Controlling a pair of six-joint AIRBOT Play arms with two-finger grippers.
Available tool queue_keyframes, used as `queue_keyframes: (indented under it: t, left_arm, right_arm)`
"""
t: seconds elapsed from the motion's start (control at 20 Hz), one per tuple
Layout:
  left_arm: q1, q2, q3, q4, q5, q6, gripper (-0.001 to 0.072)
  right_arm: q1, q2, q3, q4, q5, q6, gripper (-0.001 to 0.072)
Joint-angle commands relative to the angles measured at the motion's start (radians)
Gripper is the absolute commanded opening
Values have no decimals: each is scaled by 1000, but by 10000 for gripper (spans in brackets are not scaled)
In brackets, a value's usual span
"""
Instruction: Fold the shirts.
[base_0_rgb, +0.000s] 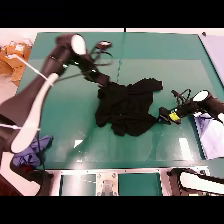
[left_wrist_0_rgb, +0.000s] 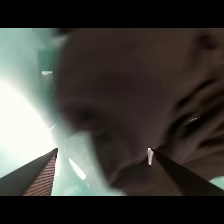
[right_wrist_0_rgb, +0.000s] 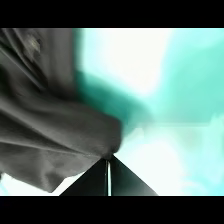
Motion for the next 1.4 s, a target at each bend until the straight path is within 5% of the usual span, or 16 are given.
queue_keyframes:
  t: [0.0, 0.25, 0.35, 0.6, 0.65, 0.75, 0.8, 1.05, 1.35]
  left_arm:
    - [-169, -34, -5, 108, 117, -32, 646]
    - [-304, -182, -5, 249, 186, -24, 645]
    - [-356, -208, -5, 301, 248, -1, 544]
    - [-385, -246, -17, 332, 271, -9, 544]
    - [-385, -257, -18, 329, 272, -9, 484]
    - [-385, -264, -18, 332, 280, -1, 138]
    - [-385, -263, -12, 333, 280, -2, 23]
    - [-344, -140, 87, 505, 94, -26, 20]
    - [37, 165, 86, 498, -161, -59, 20]
  right_arm:
    - [-16, 2, -39, -39, 8, -6, 14]
    - [-16, 2, -39, -18, -23, -18, 14]
    - [-16, 2, -39, -19, -25, -18, 14]
    - [-16, 2, -39, 34, -26, -37, 14]
    - [-16, 2, -39, 34, -26, -37, 14]
    - [-16, 2, -39, 34, -26, -37, 14]
    - [-16, 2, -39, 34, -26, -37, 14]
    - [-36, 2, -39, 17, -26, -37, 14]
    - [-124, 2, -39, 35, -26, -37, 14]
